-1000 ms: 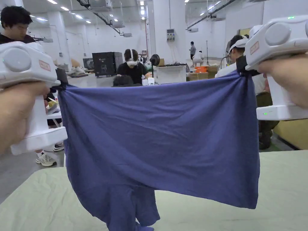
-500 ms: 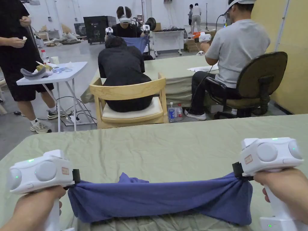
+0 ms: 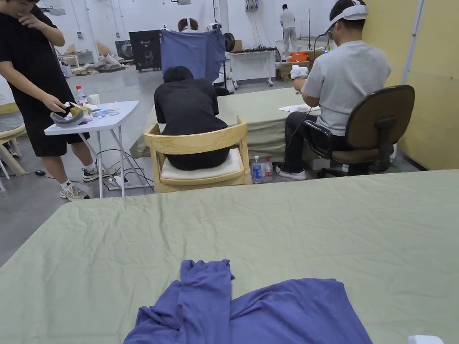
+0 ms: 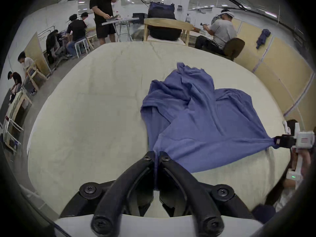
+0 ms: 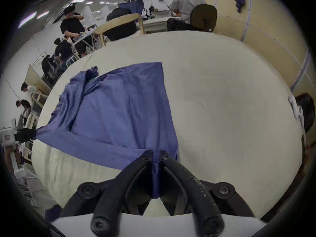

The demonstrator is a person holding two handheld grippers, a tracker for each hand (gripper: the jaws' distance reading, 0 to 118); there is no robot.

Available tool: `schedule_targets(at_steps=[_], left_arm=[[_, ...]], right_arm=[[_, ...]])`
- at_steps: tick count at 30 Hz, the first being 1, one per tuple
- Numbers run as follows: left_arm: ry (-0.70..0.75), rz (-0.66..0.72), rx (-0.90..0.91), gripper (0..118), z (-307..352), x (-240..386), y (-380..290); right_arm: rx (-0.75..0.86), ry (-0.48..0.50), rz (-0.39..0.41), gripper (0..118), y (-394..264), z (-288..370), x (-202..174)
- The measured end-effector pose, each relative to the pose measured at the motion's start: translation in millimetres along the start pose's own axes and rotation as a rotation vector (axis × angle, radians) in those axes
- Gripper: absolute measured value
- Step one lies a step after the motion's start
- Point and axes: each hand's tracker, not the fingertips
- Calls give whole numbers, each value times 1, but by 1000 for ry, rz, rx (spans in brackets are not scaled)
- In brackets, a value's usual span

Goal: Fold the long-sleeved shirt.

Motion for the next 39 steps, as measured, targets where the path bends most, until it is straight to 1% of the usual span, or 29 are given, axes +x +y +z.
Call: schedule_targets(at_steps=[2, 5, 7, 13, 16, 21, 22, 23, 24, 25, 26, 27, 28, 29, 31, 32, 33, 34, 35, 36, 37, 38, 39], left_arm=[[-9, 2, -22, 2, 24, 2, -29], [-32, -7, -29, 2, 58, 3, -70], [-38, -16, -40, 2, 73, 2, -95], [-43, 14, -109, 2, 96, -10, -162], [-44, 24, -131, 2, 104, -14, -182], [-51, 40, -136, 2, 112, -14, -195], [-56, 47, -132, 4, 112, -15, -195], [-85, 67, -121, 22, 112, -16, -193], [-85, 86, -113, 57, 113, -17, -189], [-66, 98, -103, 94, 112, -17, -187], [-49, 117, -77, 118, 113, -17, -185], [-36, 118, -18, 113, 122, -19, -181], [-42, 129, -1, 110, 121, -18, -177], [-57, 145, -4, 110, 125, -19, -172], [-61, 146, -14, 110, 127, -18, -166], [-60, 143, -19, 106, 126, -16, -162], [-60, 131, -26, 88, 127, -12, -161], [-67, 104, -32, 49, 129, -10, -160], [-55, 61, -16, 1, 131, -6, -158], [-27, 38, 3, 3, 130, -1, -158], [31, 37, 23, 3, 133, 2, -161], [10, 45, 31, 3, 133, 5, -160], [-2, 51, 31, 3, 133, 4, -159]], right_arm=[[-14, -5, -2, 9, -32, 19, 5], [-25, 0, -46, 9, -74, 46, 16], [-42, 6, -60, 9, -100, 60, 17], [-82, 7, -1, 9, -159, 82, 16], [-96, -15, 68, 9, -176, 88, 12], [-106, -12, 64, 10, -191, 89, 9], [-104, -6, 56, 10, -192, 88, 10], [-95, 6, 35, 24, -191, 87, 11], [-72, 8, 7, 53, -191, 88, 12], [-41, -35, -11, 92, -191, 89, 13], [-11, -80, -17, 118, -189, 88, 17], [35, -106, -44, 116, -191, 96, 16], [61, -100, -26, 111, -186, 94, 13], [60, -74, -40, 113, -183, 97, 14], [49, -86, -59, 115, -175, 102, 13], [47, -88, -57, 108, -171, 102, 8], [45, -94, -52, 84, -167, 103, 3], [51, -69, -43, 44, -165, 106, 10], [72, -59, -10, 2, -161, 106, 4], [92, -93, 29, 2, -156, 102, -5], [113, -148, 36, 2, -154, 103, -14], [125, -121, 71, 2, -147, 101, -22], [138, -57, 72, 6, -136, 95, -31]])
